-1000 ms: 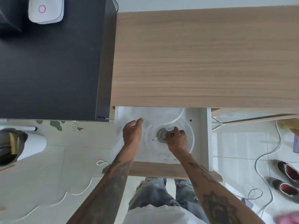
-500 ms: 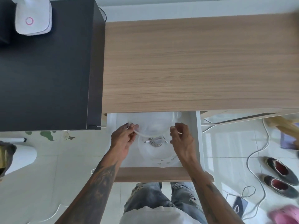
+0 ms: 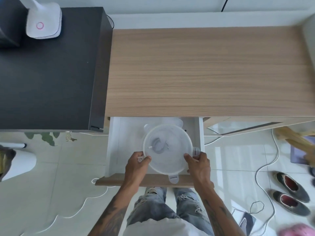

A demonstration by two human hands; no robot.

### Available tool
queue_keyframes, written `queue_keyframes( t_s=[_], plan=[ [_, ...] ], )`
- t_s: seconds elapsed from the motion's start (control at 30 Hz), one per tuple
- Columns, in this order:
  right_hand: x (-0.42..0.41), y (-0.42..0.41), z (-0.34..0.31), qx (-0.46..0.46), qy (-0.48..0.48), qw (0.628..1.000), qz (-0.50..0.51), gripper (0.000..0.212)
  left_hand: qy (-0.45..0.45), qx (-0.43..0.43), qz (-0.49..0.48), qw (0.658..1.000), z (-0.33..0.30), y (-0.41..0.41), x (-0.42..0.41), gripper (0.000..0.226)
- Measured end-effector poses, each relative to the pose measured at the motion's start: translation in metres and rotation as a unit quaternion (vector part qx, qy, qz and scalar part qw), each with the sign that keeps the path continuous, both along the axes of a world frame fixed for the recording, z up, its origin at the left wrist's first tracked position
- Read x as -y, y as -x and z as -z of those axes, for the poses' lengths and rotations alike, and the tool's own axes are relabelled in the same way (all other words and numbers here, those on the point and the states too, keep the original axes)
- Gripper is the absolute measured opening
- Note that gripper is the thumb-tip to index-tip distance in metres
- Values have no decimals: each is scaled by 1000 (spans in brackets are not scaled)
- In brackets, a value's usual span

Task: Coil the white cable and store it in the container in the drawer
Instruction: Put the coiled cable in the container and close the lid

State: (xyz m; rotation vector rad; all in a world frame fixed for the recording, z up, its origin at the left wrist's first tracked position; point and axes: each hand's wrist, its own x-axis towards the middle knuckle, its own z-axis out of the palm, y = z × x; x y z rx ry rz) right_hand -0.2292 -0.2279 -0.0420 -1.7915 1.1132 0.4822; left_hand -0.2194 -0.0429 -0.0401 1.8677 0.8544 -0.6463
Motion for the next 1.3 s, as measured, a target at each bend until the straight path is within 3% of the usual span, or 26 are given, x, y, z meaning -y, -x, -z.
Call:
queue_keyframes(
  t_s=[0.17, 0.3, 0.47, 0.6, 0.73, 0.9, 1.3],
  plan=[
    [3, -15, 4, 6, -8, 1000, -6, 32, 54, 1, -63, 997, 8, -17, 1, 17],
    [3, -34, 4, 16, -14, 1000, -13, 30, 42, 15, -67, 997, 12, -42, -3, 9],
    [9, -37, 6, 11, -8, 998, -65, 54, 20, -16, -13, 1000, 18, -45, -13, 55],
    [8, -41, 7, -13, -1, 993, -115, 47, -8, 0, 83, 997, 18, -46, -17, 56],
    [9, -48, 9, -2, 41, 987, -156, 38, -34, 60, 132, 989, 17, -63, -16, 74],
    [11, -60, 8, 42, 63, 986, -146, 31, -91, 89, 195, 973, 18, -84, -12, 66],
    [20, -61, 14, 5, 5, 996, -86, 27, -145, 84, 252, 953, 23, -89, -13, 61]
  ],
)
